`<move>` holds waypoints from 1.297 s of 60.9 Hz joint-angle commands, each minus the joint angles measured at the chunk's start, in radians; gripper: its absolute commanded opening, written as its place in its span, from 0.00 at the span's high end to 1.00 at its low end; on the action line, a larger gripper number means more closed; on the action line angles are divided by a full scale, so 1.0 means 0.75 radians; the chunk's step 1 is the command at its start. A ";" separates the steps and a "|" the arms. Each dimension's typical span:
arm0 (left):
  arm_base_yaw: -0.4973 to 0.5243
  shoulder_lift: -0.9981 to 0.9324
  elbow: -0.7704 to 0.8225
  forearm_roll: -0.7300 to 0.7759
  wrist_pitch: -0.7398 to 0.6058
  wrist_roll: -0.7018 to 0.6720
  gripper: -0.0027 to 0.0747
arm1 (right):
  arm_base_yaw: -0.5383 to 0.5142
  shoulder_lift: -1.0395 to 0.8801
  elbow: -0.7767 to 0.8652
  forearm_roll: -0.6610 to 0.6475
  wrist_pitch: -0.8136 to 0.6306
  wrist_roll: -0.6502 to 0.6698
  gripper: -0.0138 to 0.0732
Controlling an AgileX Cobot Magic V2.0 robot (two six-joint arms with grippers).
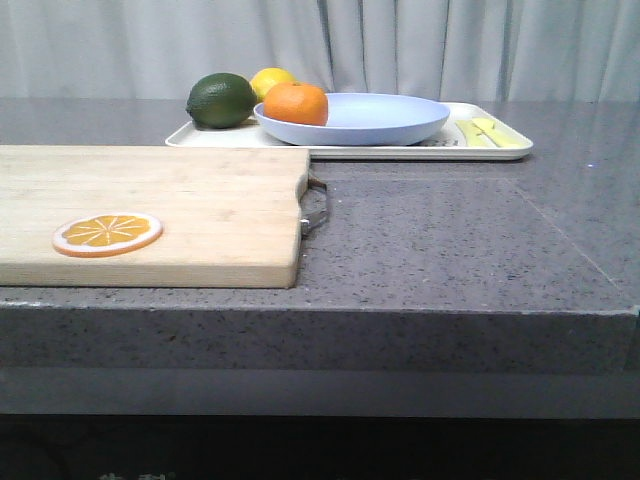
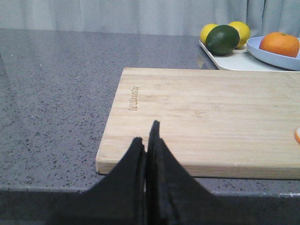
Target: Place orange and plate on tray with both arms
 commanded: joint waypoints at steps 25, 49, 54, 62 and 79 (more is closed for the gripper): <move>0.001 -0.026 0.011 -0.016 -0.117 -0.014 0.99 | -0.004 0.011 -0.033 -0.014 -0.113 -0.011 0.91; 0.001 -0.026 0.011 -0.016 -0.117 -0.014 0.99 | -0.004 0.002 0.319 -0.013 -0.454 -0.011 0.91; 0.001 -0.026 0.011 -0.016 -0.117 -0.014 0.99 | -0.004 -0.022 0.447 -0.013 -0.529 -0.011 0.91; 0.001 -0.026 0.011 -0.016 -0.117 -0.014 0.99 | -0.004 -0.068 0.486 -0.013 -0.399 -0.011 0.91; 0.001 -0.026 0.011 -0.016 -0.117 -0.014 0.99 | -0.004 -0.216 0.491 -0.006 -0.270 -0.008 0.91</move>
